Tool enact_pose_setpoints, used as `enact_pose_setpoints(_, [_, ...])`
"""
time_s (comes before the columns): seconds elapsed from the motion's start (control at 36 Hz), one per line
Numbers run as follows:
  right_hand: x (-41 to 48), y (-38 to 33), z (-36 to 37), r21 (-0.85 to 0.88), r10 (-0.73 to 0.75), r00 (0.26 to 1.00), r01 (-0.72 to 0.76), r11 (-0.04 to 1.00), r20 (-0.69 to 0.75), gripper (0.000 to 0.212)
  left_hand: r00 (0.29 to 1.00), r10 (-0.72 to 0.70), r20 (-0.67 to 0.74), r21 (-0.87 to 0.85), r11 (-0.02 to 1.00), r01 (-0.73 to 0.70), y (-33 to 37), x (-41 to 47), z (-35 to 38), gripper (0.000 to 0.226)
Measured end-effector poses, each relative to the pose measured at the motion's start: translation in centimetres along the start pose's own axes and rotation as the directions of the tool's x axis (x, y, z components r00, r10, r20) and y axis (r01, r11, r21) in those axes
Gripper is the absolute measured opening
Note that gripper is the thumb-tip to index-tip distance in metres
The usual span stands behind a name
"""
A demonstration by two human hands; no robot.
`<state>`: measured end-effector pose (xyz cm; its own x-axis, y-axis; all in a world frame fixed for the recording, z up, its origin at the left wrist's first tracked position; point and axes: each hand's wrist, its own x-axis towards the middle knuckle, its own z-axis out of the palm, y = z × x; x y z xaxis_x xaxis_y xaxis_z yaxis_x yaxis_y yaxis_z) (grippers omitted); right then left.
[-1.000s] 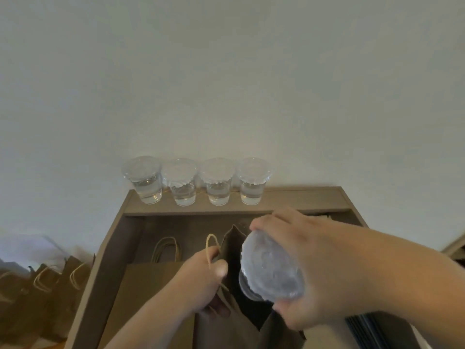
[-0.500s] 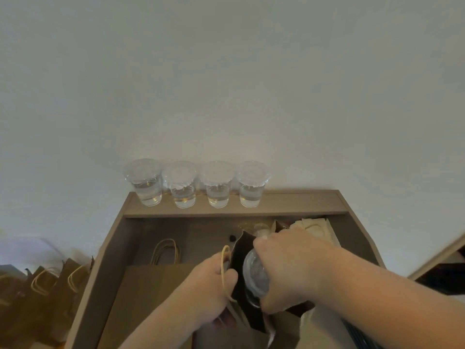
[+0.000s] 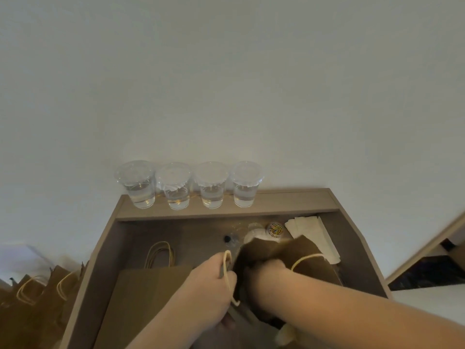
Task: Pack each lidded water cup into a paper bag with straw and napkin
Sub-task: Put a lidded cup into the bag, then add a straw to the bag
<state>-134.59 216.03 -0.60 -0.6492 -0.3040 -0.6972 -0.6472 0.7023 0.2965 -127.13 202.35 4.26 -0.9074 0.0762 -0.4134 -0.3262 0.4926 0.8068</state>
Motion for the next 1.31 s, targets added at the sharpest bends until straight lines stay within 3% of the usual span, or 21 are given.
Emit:
enact_pose_setpoints(0.06, [-0.1, 0.0, 0.5, 0.016, 0.025, 0.999, -0.026, 1.000, 0.034, 0.054, 1.000, -0.006, 0.011, 0.038, 0.999, 0.006, -0.2, 0.1, 0.0, 0.017])
enact_pose_setpoints(0.17, [-2.8, 1.0, -0.5, 0.253, 0.020, 0.998, -0.003, 0.967, -0.064, 0.053, 0.999, 0.038, -0.020, 0.054, 0.998, -0.037, -1.0, 0.5, 0.0, 0.017])
enact_pose_setpoints(0.22, [-5.8, 1.6, -1.6, 0.294, -0.058, 0.990, 0.093, 0.951, -0.127, 0.066, 0.998, 0.049, -0.031, 0.063, 0.997, -0.047, -1.2, 0.6, -0.1, 0.023])
enact_pose_setpoints(0.28, [-9.5, 2.8, -2.6, 0.421, -0.134, 0.939, 0.265, 0.867, -0.316, 0.063, 0.996, 0.053, -0.066, 0.012, 0.999, -0.053, -1.5, 0.8, -0.2, 0.027])
enact_pose_setpoints(0.33, [-13.8, 4.7, -2.6, 0.538, -0.155, 0.822, 0.488, 0.688, -0.548, 0.041, 0.989, 0.100, -0.111, 0.032, 0.995, -0.097, -1.9, 1.1, -0.3, 0.021])
enact_pose_setpoints(0.39, [-17.2, 6.9, -1.8, 0.592, -0.043, 0.671, 0.681, 0.431, -0.741, 0.026, 0.988, 0.100, -0.115, 0.046, 0.994, -0.095, -2.2, 1.3, -0.3, 0.019])
enact_pose_setpoints(0.44, [-18.7, 9.5, 0.4, 0.496, 0.242, 0.443, 0.834, 0.242, -0.863, 0.026, 0.991, 0.064, -0.114, 0.031, 0.998, -0.061, -2.4, 1.4, -0.2, 0.022])
enact_pose_setpoints(0.5, [-17.5, 12.1, 3.6, 0.516, 0.552, 0.319, 0.821, 0.244, -0.770, 0.024, 0.989, 0.051, -0.136, 0.018, 0.999, -0.049, -2.6, 1.6, -0.1, 0.025])
enact_pose_setpoints(0.56, [-13.7, 13.9, 7.2, 0.749, 0.760, 0.372, 0.625, 0.218, -0.533, 0.020, 0.986, 0.046, -0.162, 0.014, 0.999, -0.044, -2.8, 1.9, 0.1, 0.030])
enact_pose_setpoints(0.58, [-11.2, 14.4, 9.3, 0.866, 0.786, 0.464, 0.469, 0.174, -0.409, 0.017, 0.983, 0.043, -0.177, 0.008, 0.999, -0.042, -2.8, 2.0, 0.2, 0.032])
enact_pose_setpoints(0.61, [-8.8, 14.5, 11.6, 0.947, 0.775, 0.560, 0.280, 0.156, -0.293, 0.016, 0.980, 0.037, -0.193, 0.006, 0.999, -0.036, -2.7, 2.1, 0.4, 0.033])
enact_pose_setpoints(0.67, [-4.5, 13.8, 15.9, 0.980, 0.727, 0.677, -0.043, 0.193, -0.113, 0.011, 0.973, 0.034, -0.226, 0.015, 0.999, -0.032, -2.6, 2.4, 0.7, 0.033])
enact_pose_setpoints(0.72, [-1.7, 12.4, 19.2, 0.974, 0.682, 0.730, -0.171, 0.148, 0.025, 0.010, 0.962, 0.046, -0.270, 0.023, 0.999, -0.041, -2.6, 2.7, 0.9, 0.035])
enact_pose_setpoints(0.78, [-0.3, 11.4, 21.5, 0.960, 0.623, 0.773, -0.249, 0.125, 0.119, 0.024, 0.956, 0.046, -0.288, 0.014, 0.999, -0.044, -2.6, 3.0, 1.4, 0.036])
enact_pose_setpoints(0.86, [0.9, 10.5, 22.4, 0.921, 0.596, 0.785, -0.341, 0.189, 0.168, 0.037, 0.960, 0.052, -0.277, 0.030, 0.999, -0.046, -2.6, 3.1, 1.9, 0.033])
enact_pose_setpoints(1.0, [2.4, 9.8, 22.5, 0.860, 0.642, 0.760, -0.391, 0.329, 0.101, 0.020, 0.960, 0.047, -0.274, -0.009, 0.999, -0.051, -2.0, 3.1, 2.4, 0.026])
enact_pose_setpoints(1.11, [3.2, 9.9, 22.9, 0.792, 0.662, 0.748, -0.430, 0.433, 0.044, 0.023, 0.962, 0.061, -0.266, -0.027, 0.997, -0.071, -1.7, 2.6, 2.6, 0.020])
enact_pose_setpoints(1.31, [2.8, 11.5, 22.7, 0.822, 0.621, 0.778, -0.416, 0.388, 0.100, 0.014, 0.962, 0.066, -0.265, -0.017, 0.997, -0.074, -1.8, 2.2, 2.6, 0.021])
